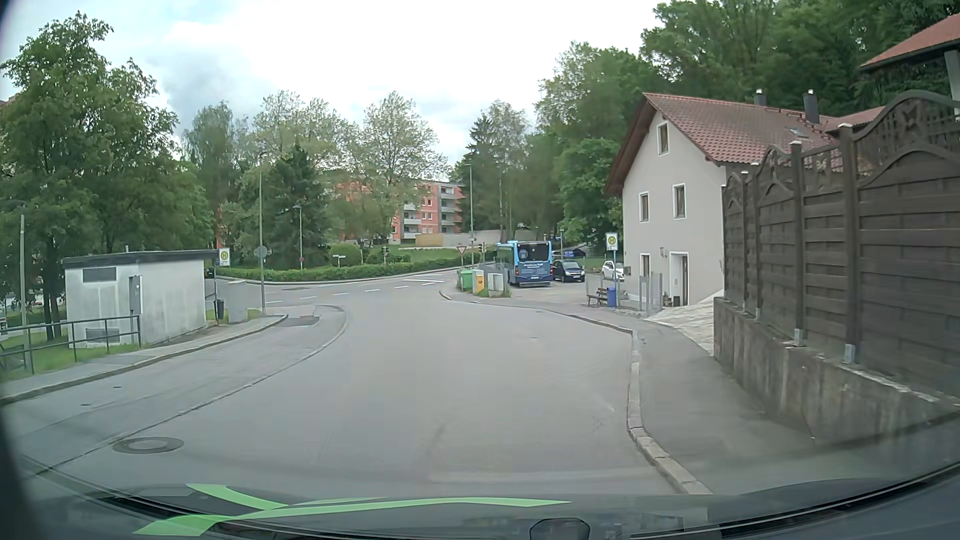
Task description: Follow the waypoints while adhering to traffic rules and regulations
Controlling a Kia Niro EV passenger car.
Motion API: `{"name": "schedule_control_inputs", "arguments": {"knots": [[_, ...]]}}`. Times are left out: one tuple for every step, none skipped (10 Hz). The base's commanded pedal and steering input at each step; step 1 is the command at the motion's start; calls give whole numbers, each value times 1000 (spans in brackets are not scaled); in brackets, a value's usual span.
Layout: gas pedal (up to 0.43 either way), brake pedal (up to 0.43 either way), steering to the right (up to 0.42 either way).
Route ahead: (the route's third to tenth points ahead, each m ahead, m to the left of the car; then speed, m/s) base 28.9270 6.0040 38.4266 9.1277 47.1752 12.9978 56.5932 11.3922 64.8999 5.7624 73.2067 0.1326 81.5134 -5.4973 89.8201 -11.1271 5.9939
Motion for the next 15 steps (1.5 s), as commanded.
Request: {"name": "schedule_control_inputs", "arguments": {"knots": [[0,152,-47],[0,146,-47],[0,146,-46],[0,146,-44],[0,146,-42],[0,146,-42],[0,146,-43],[0,146,-43],[0,152,-41],[0,159,-38],[0,146,-39],[0,146,-39],[0,146,-37],[0,146,-37],[0,146,-36]]}}
